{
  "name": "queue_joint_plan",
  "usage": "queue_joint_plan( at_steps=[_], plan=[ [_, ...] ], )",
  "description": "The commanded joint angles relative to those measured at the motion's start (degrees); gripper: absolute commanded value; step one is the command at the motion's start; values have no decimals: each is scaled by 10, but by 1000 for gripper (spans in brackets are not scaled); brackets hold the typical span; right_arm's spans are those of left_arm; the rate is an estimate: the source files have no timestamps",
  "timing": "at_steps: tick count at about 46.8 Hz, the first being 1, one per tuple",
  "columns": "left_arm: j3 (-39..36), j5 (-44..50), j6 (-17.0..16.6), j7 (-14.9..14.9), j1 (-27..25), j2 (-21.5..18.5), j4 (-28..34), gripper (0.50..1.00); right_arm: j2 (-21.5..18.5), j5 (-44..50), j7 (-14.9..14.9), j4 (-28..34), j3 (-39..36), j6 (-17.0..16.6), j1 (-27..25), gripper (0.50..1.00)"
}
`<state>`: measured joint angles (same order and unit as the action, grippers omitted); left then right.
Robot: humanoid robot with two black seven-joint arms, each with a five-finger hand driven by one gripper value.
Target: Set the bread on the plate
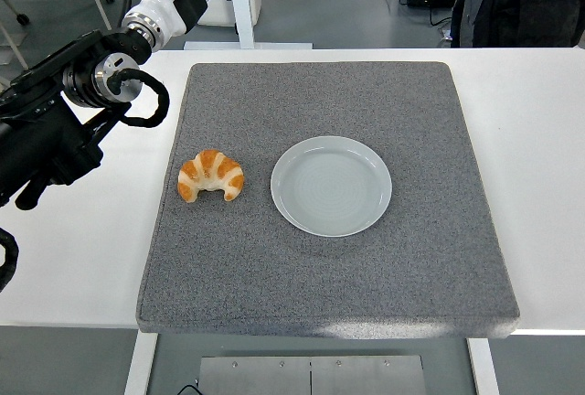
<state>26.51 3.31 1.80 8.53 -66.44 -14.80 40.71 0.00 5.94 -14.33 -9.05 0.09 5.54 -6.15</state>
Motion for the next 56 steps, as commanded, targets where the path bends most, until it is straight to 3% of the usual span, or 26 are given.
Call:
queue_joint_plan(
  at_steps=[1,11,27,38,56],
  plan=[
    [-24,-1,0,3,1,-29,33,995,0,0,0,0,0,0,0,1000],
    [-37,-20,-10,3,1,-89,112,995,0,0,0,0,0,0,0,1000],
    [-37,-255,-72,-3,12,-164,235,995,0,0,0,0,0,0,0,1000],
    [-93,-332,-72,-26,6,-231,324,995,0,0,0,0,0,0,0,1000],
    [-132,-441,-60,-33,2,-310,389,995,0,0,0,0,0,0,0,1000]
  ],
)
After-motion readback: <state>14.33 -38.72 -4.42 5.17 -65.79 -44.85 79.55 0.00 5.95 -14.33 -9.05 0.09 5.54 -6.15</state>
